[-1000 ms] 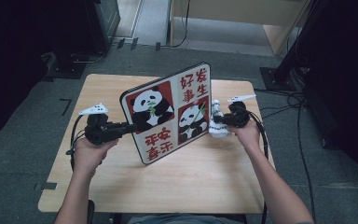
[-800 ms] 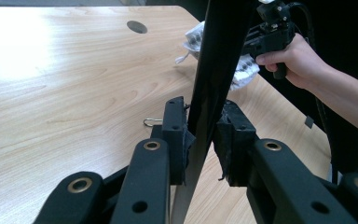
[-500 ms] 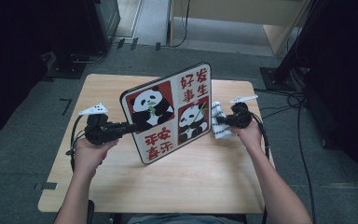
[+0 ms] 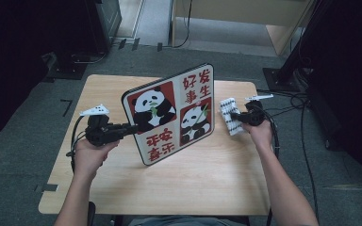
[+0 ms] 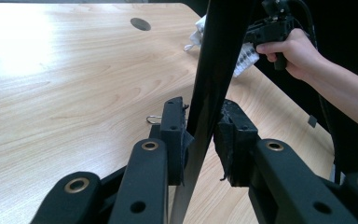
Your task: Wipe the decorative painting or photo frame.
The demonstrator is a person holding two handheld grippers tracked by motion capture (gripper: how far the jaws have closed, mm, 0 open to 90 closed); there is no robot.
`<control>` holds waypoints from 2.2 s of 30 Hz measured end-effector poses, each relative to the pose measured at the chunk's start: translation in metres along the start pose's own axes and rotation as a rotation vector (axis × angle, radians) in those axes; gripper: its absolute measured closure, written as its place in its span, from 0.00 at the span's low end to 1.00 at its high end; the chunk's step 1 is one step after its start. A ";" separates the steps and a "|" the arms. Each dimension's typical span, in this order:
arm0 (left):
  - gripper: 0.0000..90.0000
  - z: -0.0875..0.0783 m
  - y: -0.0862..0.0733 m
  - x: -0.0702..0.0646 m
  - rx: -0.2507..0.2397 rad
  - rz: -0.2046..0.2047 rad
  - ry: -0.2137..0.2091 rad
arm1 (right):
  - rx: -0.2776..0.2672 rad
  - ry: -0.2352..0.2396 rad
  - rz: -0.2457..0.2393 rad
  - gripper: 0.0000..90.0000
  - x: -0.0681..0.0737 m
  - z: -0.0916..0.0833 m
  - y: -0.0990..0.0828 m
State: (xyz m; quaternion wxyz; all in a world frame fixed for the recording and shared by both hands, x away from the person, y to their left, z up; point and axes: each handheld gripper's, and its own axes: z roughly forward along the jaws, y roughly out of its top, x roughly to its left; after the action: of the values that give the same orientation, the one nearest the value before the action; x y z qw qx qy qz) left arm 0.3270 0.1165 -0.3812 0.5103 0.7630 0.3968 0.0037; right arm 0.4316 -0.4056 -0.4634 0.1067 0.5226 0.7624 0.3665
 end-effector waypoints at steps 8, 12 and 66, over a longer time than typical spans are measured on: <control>0.82 0.000 0.000 0.000 0.004 -0.001 0.001 | 0.040 -0.028 0.027 0.89 -0.010 0.016 -0.006; 0.82 0.000 0.000 0.000 0.003 -0.002 0.001 | 0.048 -0.032 0.019 0.88 -0.010 0.021 -0.008; 0.53 0.009 -0.008 0.011 0.026 -0.039 0.075 | -0.017 -0.054 -0.026 0.40 0.024 -0.019 -0.003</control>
State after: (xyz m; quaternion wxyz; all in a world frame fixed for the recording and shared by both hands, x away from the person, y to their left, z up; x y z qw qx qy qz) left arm 0.3333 0.1177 -0.3961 0.4852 0.7610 0.4304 0.0170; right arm 0.4094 -0.3936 -0.4468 0.1367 0.5214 0.7628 0.3572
